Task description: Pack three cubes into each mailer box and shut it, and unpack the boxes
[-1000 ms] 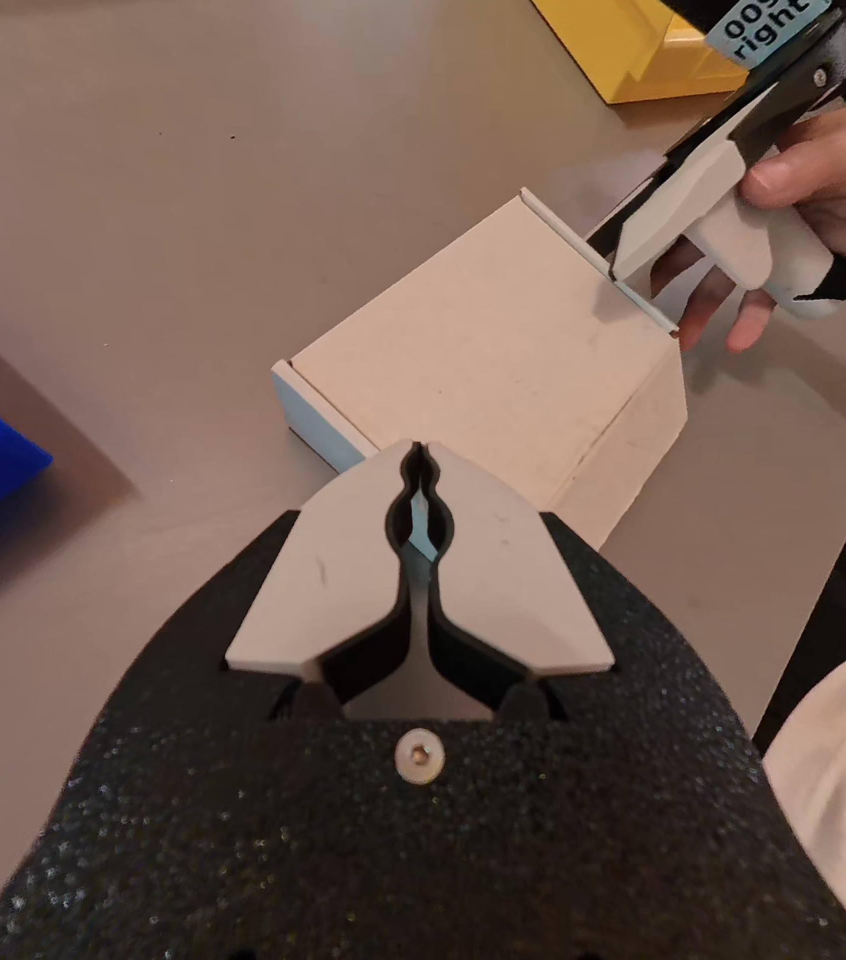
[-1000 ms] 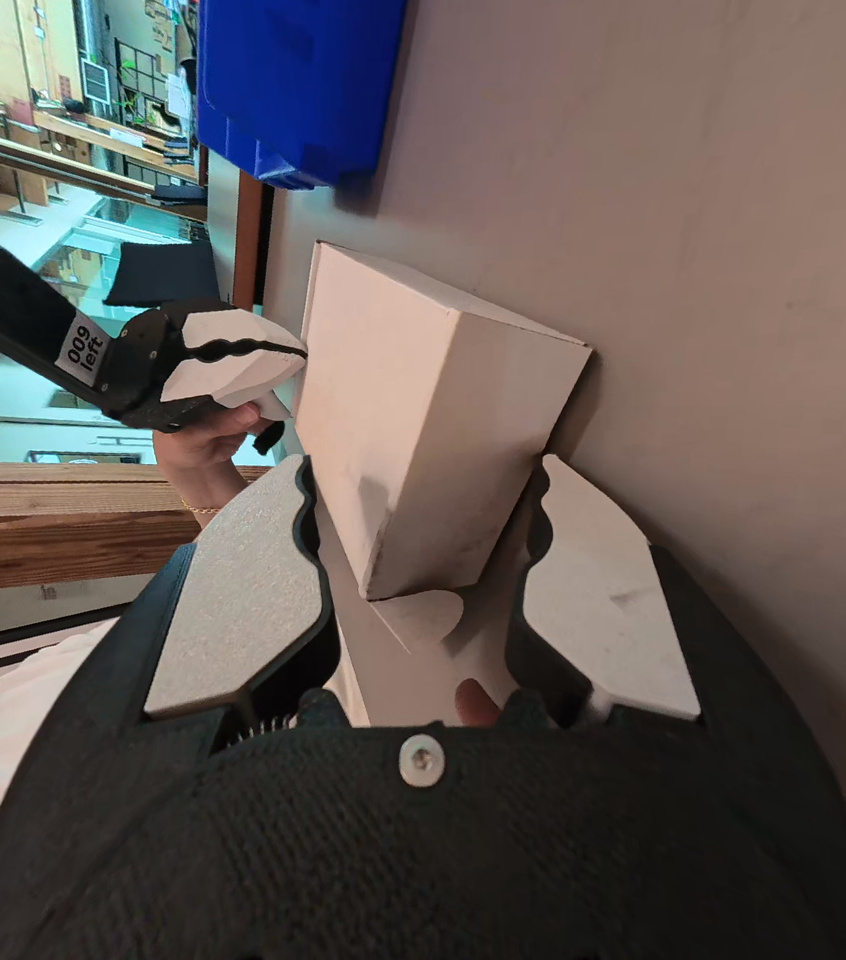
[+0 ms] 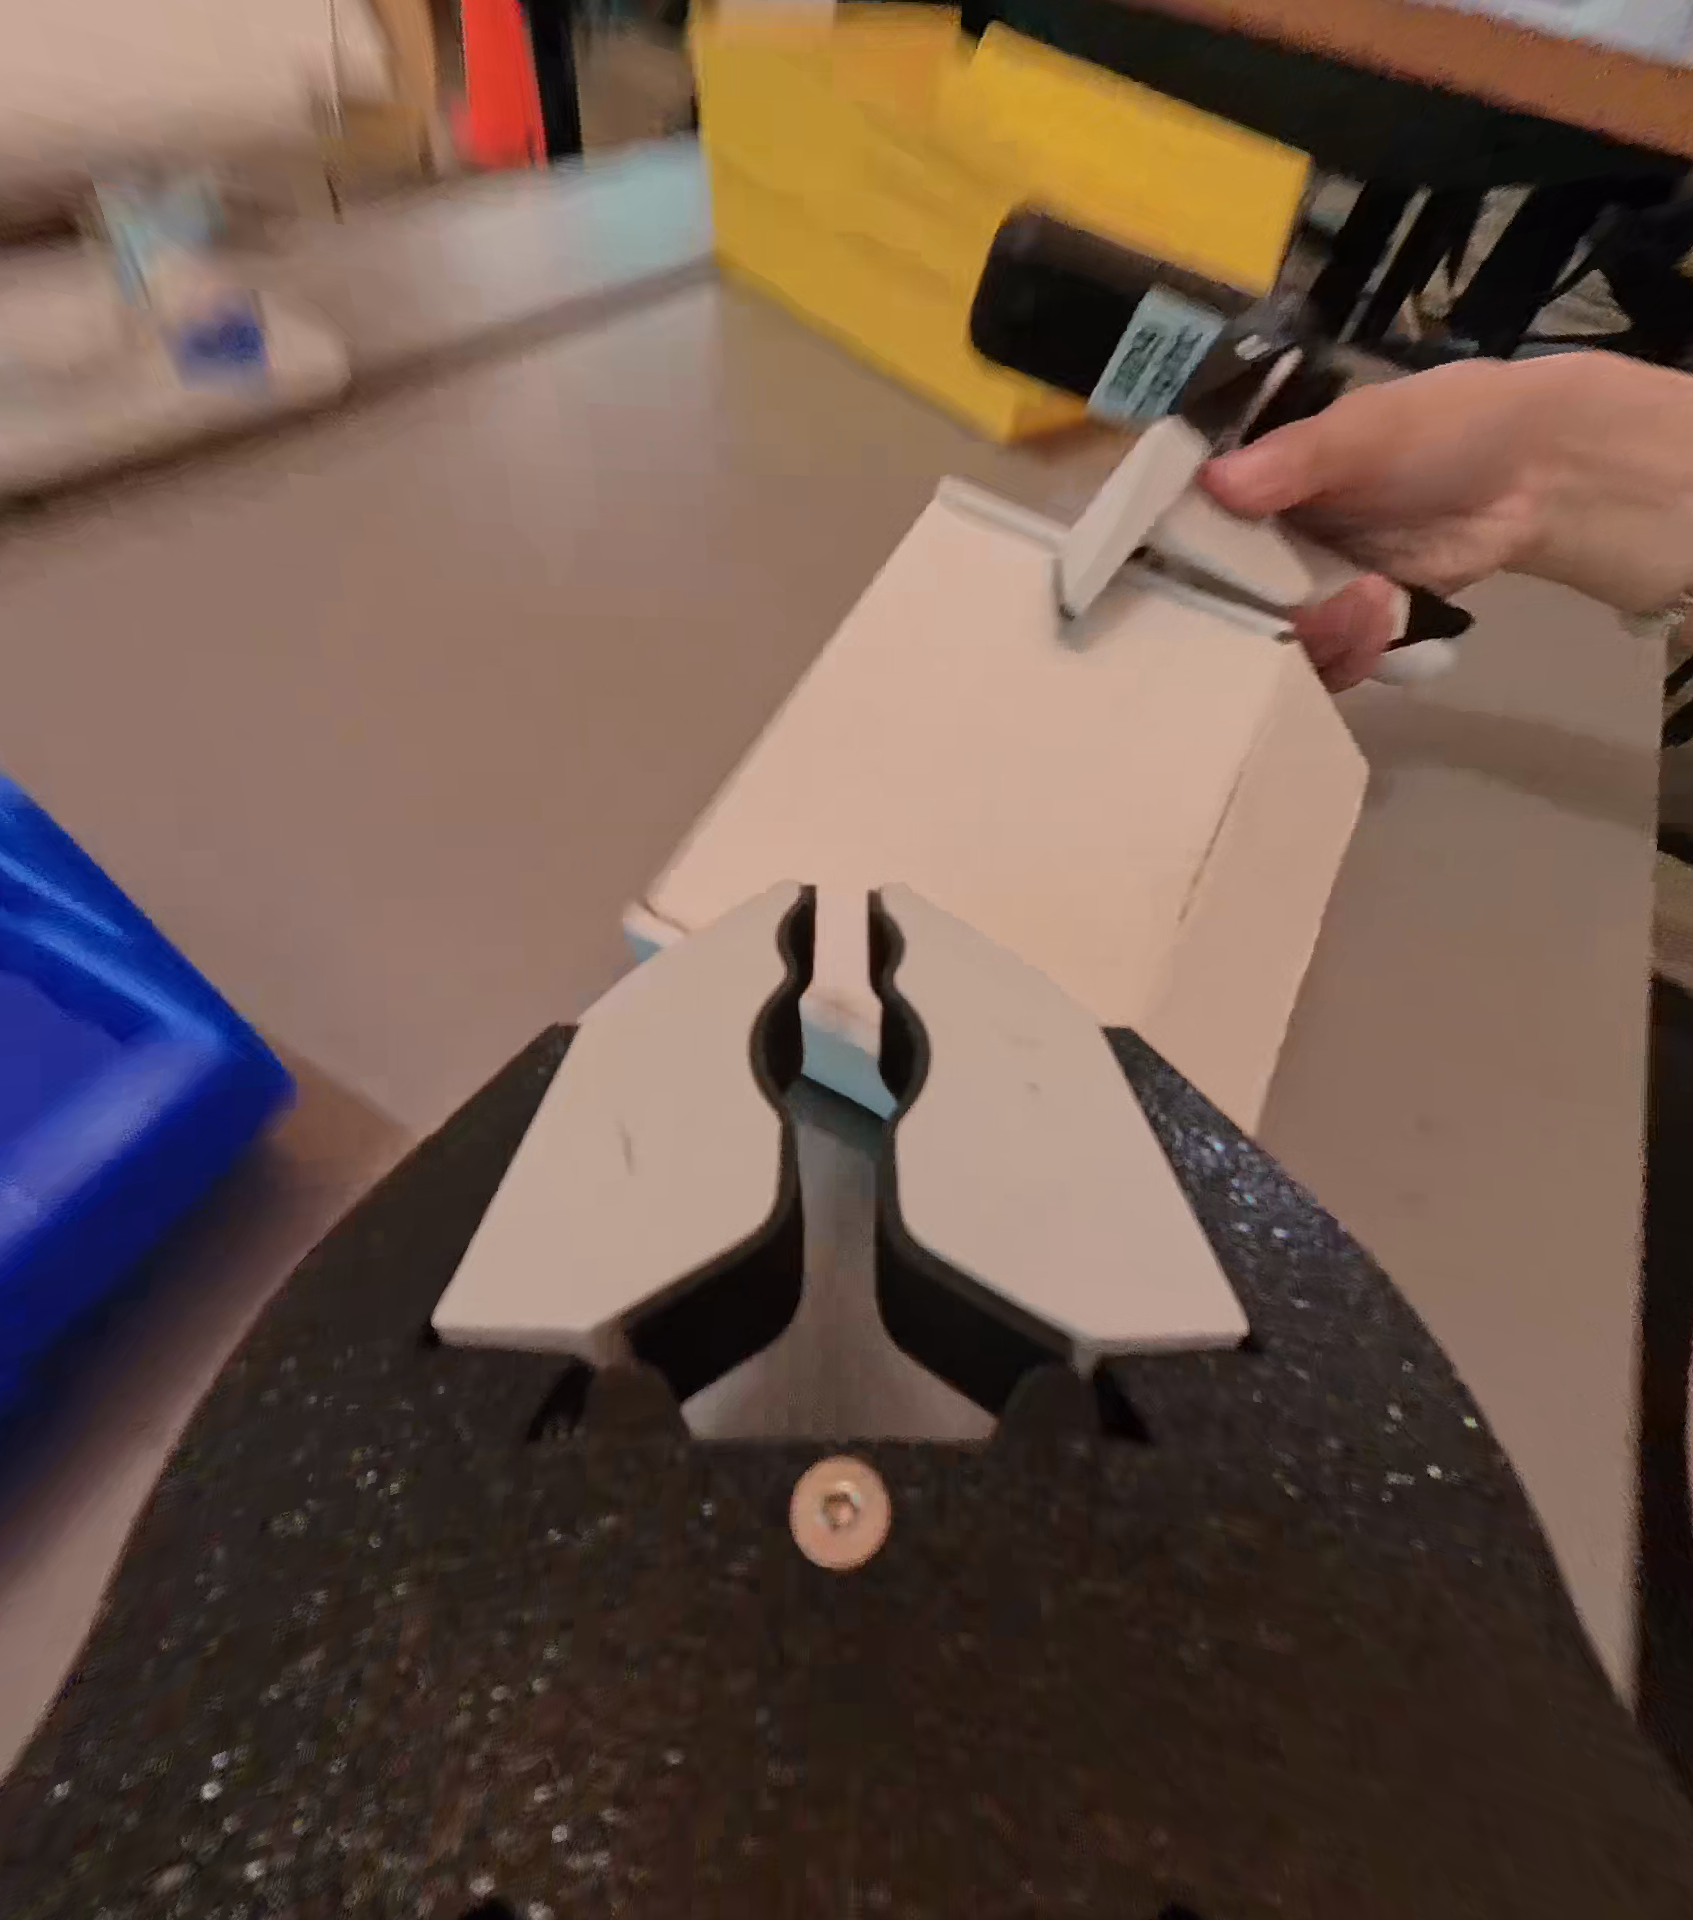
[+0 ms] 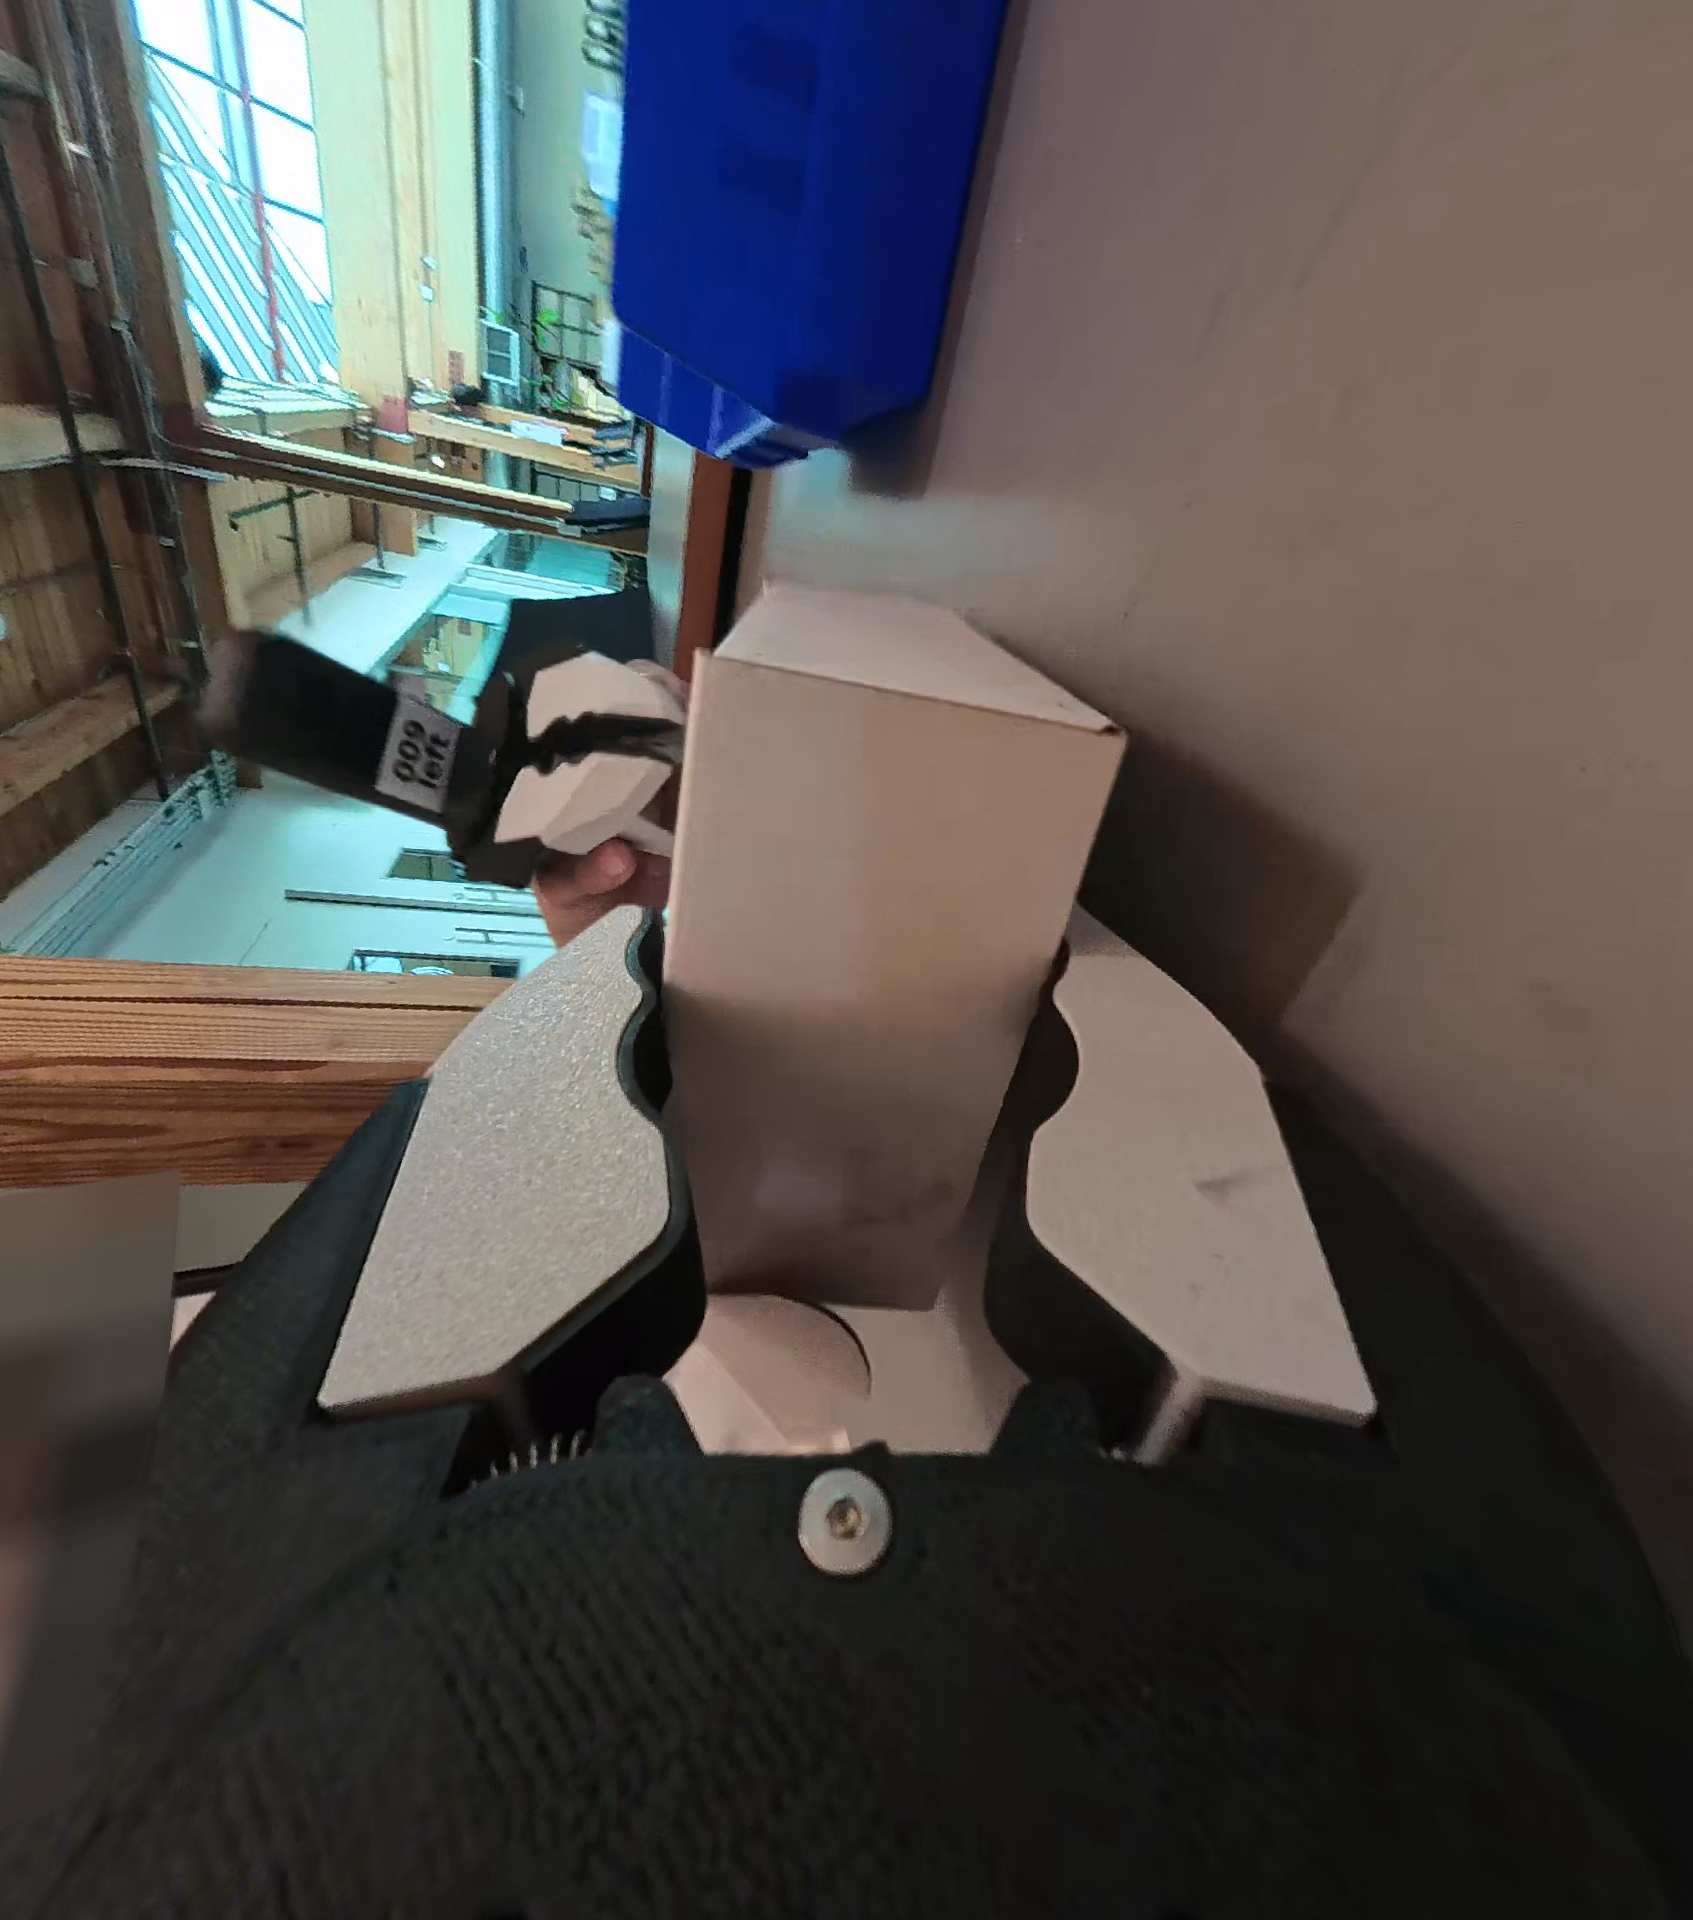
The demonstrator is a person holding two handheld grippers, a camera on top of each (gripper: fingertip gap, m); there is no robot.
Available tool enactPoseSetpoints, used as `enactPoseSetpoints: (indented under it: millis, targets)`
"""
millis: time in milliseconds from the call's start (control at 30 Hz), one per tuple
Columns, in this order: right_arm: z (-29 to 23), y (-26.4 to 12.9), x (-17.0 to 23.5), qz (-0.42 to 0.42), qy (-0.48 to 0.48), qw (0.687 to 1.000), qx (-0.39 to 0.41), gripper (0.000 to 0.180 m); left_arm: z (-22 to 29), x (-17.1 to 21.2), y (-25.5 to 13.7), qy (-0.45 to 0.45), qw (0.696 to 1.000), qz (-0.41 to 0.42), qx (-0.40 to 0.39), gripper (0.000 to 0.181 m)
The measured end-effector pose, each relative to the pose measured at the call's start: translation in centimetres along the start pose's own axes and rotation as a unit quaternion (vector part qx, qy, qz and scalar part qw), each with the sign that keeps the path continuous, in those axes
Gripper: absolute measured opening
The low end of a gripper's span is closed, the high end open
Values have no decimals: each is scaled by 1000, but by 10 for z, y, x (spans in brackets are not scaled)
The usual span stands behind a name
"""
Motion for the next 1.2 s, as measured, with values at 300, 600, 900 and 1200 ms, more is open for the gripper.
enactPoseSetpoints:
  millis: [300, 600, 900, 1200]
  targets:
    - [-8, -56, -9, 66, 23, 993, -97, 67, 53, -20, -17, 433, 876, 111, -179, 83]
    - [-40, -80, -1, 17, -24, 991, -129, 67, 113, -11, 49, 636, 726, 105, -239, 103]
    - [-47, -67, 13, -54, -6, 991, -126, 67, 149, -4, 70, 707, 645, 129, -261, 84]
    - [-57, -102, 2, 59, -83, 985, -141, 82, 121, -35, 40, 440, 875, 159, -124, 78]
Point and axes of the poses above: each gripper's, where its closed fingertips meet, y out along the fingers, x out of its underside, z = x × y across the jaws, the point moved 9 cm from there along -y, back along the fingers, and after that the axes turned 3 degrees about -z, right-handed, at the moved point
